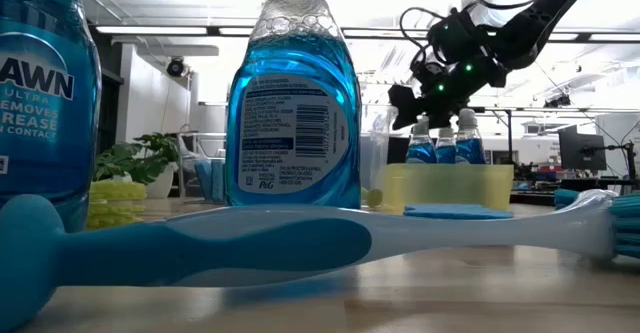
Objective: Pick & Place Kitchen Sink Supplies
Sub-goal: Put the right blue dishwashing brush into the white bin
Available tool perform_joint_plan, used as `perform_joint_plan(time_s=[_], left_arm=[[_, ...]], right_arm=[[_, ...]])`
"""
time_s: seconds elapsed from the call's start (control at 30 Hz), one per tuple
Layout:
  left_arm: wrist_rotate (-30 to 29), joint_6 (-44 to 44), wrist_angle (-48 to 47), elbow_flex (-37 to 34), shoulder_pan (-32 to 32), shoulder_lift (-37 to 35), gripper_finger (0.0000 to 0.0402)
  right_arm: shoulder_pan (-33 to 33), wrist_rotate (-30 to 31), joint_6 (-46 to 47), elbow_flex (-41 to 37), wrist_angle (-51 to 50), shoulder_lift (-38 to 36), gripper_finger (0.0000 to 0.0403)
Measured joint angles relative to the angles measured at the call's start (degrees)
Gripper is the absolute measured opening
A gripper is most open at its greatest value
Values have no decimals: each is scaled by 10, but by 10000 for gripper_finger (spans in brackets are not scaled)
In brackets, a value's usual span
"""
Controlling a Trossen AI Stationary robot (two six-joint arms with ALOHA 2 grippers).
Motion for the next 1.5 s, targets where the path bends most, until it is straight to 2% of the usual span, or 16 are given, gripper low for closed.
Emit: perform_joint_plan(time_s=[0.27, 0.73, 1.1, 1.3, 1.5], left_arm=[[1, 0, 0, 0, 0, 0, 214], [2, 0, 4, 0, 0, -1, 214], [93, -30, -35, 0, 0, -61, 214], [142, -30, -13, -44, 0, -104, 214], [209, -15, 93, -153, 0, -173, 214]], right_arm=[[0, 2, -27, 0, -27, -68, 244], [0, -36, -41, 0, -145, -271, 244], [16, -123, 3, 5, -282, -408, 244], [81, -127, 30, 107, -440, -413, 244], [155, -126, 125, 233, -593, -373, 244]])
